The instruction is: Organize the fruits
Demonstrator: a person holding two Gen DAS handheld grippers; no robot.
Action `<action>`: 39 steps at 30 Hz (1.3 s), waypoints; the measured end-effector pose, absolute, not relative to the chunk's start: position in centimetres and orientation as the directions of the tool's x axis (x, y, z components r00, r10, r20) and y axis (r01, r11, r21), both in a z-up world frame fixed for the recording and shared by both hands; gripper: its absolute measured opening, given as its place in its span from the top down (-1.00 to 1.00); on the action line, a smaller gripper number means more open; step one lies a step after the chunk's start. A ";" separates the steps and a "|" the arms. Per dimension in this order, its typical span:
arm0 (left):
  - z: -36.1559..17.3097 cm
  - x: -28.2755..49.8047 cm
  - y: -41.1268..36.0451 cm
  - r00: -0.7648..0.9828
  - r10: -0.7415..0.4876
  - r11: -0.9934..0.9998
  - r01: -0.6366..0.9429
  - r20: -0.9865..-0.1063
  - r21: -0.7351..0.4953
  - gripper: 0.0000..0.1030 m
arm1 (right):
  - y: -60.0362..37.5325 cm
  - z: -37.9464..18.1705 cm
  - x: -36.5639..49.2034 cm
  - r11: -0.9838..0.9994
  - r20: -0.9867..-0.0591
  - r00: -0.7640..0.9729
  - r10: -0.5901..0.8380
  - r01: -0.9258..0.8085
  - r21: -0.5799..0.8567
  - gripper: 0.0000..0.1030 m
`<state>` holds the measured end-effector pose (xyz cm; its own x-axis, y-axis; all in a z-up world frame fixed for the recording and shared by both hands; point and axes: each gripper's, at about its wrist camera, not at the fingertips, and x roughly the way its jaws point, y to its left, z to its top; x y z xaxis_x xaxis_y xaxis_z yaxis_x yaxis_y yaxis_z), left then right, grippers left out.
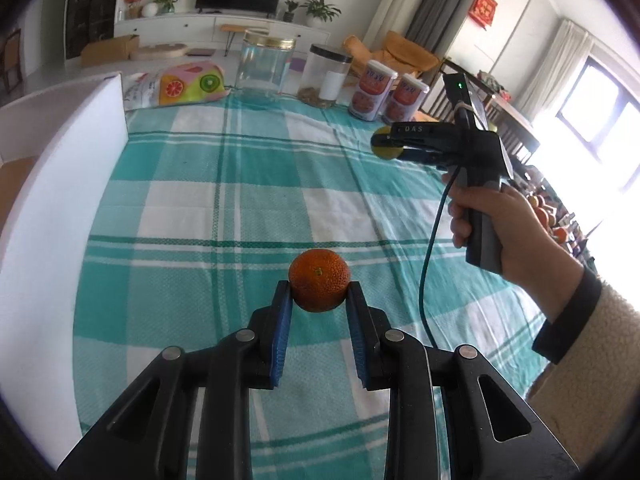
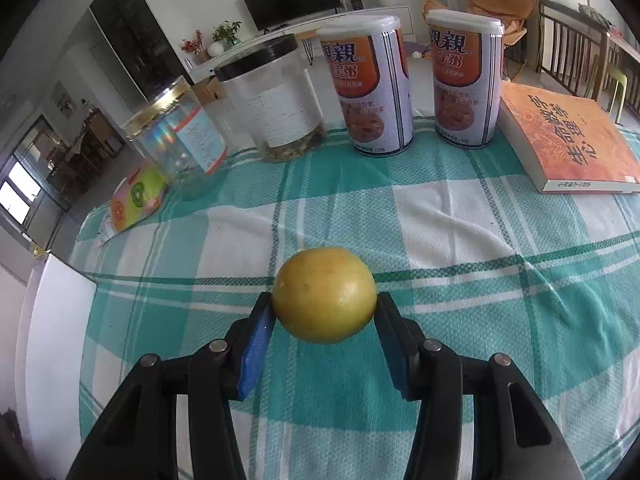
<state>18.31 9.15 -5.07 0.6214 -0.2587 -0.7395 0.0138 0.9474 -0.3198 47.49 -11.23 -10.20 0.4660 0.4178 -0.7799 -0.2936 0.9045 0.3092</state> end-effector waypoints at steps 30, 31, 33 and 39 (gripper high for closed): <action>1.4 -0.5 31.9 0.475 0.449 0.770 -0.635 -0.757 0.058 -0.77 | 19.9 3.9 11.6 0.609 -0.776 0.198 0.598 -0.742 0.280 -0.99; 1.4 -0.3 31.9 0.446 0.451 0.769 -0.634 -0.773 0.082 -0.79 | 19.7 4.2 11.1 0.618 -0.779 0.215 0.590 -0.741 0.264 -0.99; 1.0 0.0 31.8 0.381 0.448 0.769 -0.626 -0.809 0.131 -0.80 | 19.5 4.7 10.3 0.632 -0.786 0.242 0.569 -0.740 0.230 -0.99; 0.9 -1.0 32.8 0.399 0.381 0.755 -0.655 -0.834 0.032 -0.79 | 19.9 4.9 8.4 0.628 -0.806 0.286 0.519 -0.767 0.133 -0.99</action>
